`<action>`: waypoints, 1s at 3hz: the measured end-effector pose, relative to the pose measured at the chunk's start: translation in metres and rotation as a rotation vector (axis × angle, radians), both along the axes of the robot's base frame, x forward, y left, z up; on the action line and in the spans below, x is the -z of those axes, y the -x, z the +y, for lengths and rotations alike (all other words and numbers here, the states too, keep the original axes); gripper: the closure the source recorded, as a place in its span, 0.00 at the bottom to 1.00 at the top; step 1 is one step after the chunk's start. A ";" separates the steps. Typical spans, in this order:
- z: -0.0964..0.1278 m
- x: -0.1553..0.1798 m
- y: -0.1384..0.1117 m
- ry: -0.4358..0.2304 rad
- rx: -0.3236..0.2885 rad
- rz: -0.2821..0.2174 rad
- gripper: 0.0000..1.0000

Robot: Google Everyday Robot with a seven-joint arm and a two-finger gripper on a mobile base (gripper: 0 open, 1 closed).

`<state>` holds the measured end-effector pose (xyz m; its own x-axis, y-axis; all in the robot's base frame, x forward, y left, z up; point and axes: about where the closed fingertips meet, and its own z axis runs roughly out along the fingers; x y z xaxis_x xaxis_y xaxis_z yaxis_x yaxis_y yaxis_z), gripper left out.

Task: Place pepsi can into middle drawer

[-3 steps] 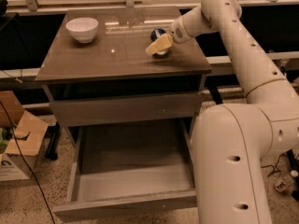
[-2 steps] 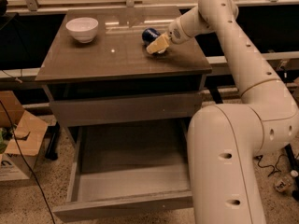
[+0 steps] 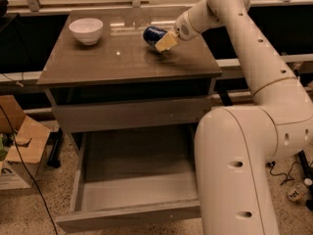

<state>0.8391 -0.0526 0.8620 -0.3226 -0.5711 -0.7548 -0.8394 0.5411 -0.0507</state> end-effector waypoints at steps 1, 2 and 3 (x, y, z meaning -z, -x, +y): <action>0.010 -0.022 0.028 0.014 -0.115 -0.038 1.00; 0.022 -0.033 0.074 0.038 -0.280 -0.073 1.00; 0.024 -0.049 0.129 0.016 -0.397 -0.126 1.00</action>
Offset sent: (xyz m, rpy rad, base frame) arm -0.1731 0.0370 0.0210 -0.0863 -0.0990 0.5175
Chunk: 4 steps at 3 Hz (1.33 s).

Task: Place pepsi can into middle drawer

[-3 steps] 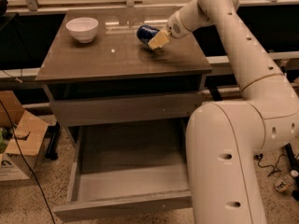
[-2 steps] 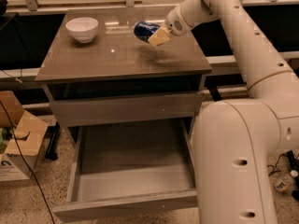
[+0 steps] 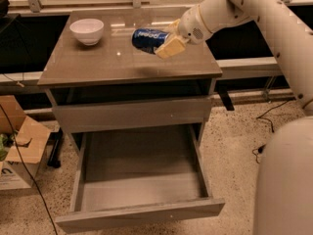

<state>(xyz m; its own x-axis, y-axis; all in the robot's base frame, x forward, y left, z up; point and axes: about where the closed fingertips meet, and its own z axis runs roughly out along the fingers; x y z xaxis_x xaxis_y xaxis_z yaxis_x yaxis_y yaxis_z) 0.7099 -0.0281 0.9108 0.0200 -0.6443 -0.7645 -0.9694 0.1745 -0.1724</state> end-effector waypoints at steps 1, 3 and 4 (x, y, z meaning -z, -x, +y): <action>-0.003 -0.006 0.063 -0.025 -0.092 -0.027 1.00; -0.009 0.108 0.169 0.033 -0.170 0.231 1.00; -0.007 0.186 0.178 0.053 -0.097 0.406 1.00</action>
Offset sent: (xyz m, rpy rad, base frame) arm -0.1966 -0.0177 -0.0660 0.0006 0.1333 0.2618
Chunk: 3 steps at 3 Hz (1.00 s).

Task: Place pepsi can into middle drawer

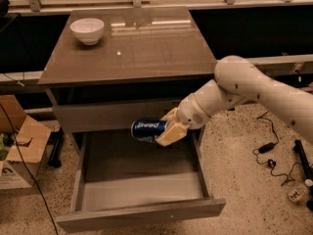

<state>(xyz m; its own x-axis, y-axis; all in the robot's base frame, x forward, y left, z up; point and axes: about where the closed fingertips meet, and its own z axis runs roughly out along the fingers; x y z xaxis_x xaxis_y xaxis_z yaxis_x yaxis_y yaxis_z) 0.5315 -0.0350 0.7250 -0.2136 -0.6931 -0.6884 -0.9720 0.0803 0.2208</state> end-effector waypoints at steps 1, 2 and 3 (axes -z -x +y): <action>0.001 0.006 0.002 0.002 0.009 0.021 1.00; 0.006 0.024 0.004 0.035 0.005 0.053 1.00; 0.018 0.066 0.011 0.036 0.005 0.123 1.00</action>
Offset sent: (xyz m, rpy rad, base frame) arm -0.0044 0.0084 -0.0448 -0.0766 0.0871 -0.0085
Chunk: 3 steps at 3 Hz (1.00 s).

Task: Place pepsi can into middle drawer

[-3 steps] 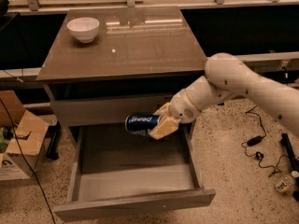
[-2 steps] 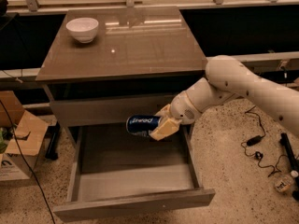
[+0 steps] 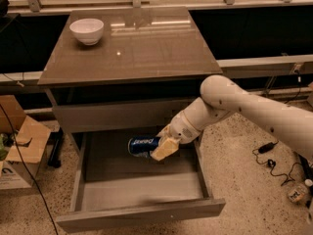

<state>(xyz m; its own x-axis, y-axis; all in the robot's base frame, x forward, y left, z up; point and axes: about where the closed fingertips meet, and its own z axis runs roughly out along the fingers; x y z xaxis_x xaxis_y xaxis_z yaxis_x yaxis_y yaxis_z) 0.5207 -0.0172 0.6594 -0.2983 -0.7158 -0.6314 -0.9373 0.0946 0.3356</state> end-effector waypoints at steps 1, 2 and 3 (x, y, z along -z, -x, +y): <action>0.009 0.049 0.008 0.011 0.005 0.074 1.00; 0.014 0.098 0.018 0.011 0.024 0.145 1.00; 0.017 0.148 0.026 0.013 0.065 0.215 1.00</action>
Offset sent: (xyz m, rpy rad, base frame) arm -0.0267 0.0170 -0.1551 -0.0113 0.2270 -0.0548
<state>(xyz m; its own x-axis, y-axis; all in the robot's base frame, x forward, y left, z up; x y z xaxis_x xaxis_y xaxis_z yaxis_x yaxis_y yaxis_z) 0.4949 -0.0007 0.5113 -0.4705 -0.6985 -0.5392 -0.8361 0.1577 0.5254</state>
